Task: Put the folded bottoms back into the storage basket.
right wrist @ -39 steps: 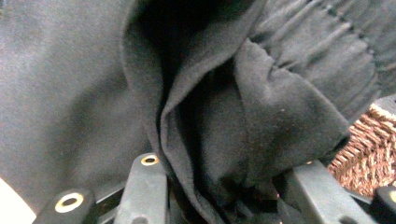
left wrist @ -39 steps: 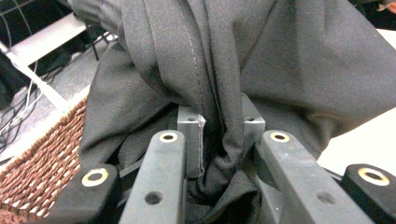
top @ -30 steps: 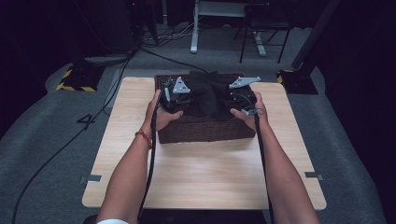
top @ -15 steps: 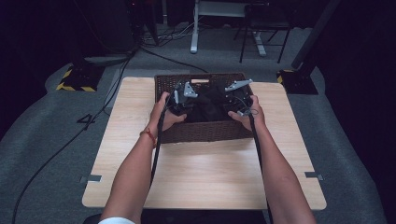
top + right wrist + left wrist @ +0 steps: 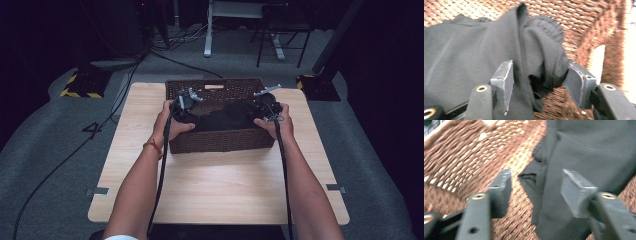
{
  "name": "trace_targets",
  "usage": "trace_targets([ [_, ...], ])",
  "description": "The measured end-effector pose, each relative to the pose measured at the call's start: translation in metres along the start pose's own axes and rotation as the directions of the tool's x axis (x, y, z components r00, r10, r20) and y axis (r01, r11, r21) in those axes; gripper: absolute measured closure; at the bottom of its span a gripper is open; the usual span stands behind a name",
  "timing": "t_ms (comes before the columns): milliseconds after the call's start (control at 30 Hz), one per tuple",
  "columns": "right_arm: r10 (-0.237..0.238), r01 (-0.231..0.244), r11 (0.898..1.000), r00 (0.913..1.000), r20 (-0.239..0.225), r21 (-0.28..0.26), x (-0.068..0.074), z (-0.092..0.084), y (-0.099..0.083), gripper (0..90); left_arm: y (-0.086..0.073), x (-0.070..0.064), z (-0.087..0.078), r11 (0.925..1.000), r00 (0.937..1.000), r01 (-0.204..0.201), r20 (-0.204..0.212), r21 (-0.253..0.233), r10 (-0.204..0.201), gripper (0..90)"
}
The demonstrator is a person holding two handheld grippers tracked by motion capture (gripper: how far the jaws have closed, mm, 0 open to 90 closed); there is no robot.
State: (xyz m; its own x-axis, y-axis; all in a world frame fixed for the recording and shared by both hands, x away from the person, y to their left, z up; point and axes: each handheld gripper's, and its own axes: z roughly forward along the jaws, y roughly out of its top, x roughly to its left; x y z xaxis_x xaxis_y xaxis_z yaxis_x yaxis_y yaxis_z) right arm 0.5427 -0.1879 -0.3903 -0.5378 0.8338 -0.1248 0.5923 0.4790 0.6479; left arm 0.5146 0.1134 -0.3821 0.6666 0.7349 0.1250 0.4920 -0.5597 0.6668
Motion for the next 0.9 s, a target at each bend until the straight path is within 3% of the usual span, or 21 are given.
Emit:
trace_targets([
  [67,0.015,-0.015,1.000,0.9999,-0.003,-0.016,-0.004,-0.003,-0.002,41.5,-0.002,0.005,-0.006,0.9991,0.9994,0.031,0.015,-0.029,-0.031,37.0],
  [233,-0.001,0.000,0.999,0.9998,-0.022,-0.046,-0.004,-0.009,-0.003,40.1,-0.003,0.004,-0.013,0.9984,0.9998,0.019,0.008,-0.053,-0.018,31.8],
  [400,-0.027,0.024,0.998,0.9984,-0.050,-0.057,-0.001,-0.011,-0.004,35.4,-0.003,-0.001,-0.017,0.9963,0.9993,0.020,0.035,-0.083,-0.017,27.6],
  [533,-0.066,0.058,0.994,0.9936,-0.092,-0.096,0.007,-0.019,-0.004,29.4,-0.002,-0.008,-0.025,0.9958,0.9994,-0.026,0.019,-0.088,0.028,26.1],
  [667,-0.108,0.093,0.988,0.9874,-0.116,-0.125,0.012,-0.029,-0.006,31.3,-0.003,-0.013,-0.033,0.9927,0.9990,-0.014,0.040,-0.120,0.018,24.4],
  [733,-0.141,0.126,0.981,0.9847,-0.102,-0.145,0.015,-0.038,-0.010,31.4,-0.005,-0.017,-0.041,0.9896,0.9978,-0.039,0.047,-0.138,0.046,23.9],
  [900,-0.149,0.128,0.976,0.9832,-0.106,-0.177,0.014,-0.055,-0.018,27.7,-0.010,-0.026,-0.058,0.9817,0.9941,-0.063,0.075,-0.180,0.078,21.5],
])
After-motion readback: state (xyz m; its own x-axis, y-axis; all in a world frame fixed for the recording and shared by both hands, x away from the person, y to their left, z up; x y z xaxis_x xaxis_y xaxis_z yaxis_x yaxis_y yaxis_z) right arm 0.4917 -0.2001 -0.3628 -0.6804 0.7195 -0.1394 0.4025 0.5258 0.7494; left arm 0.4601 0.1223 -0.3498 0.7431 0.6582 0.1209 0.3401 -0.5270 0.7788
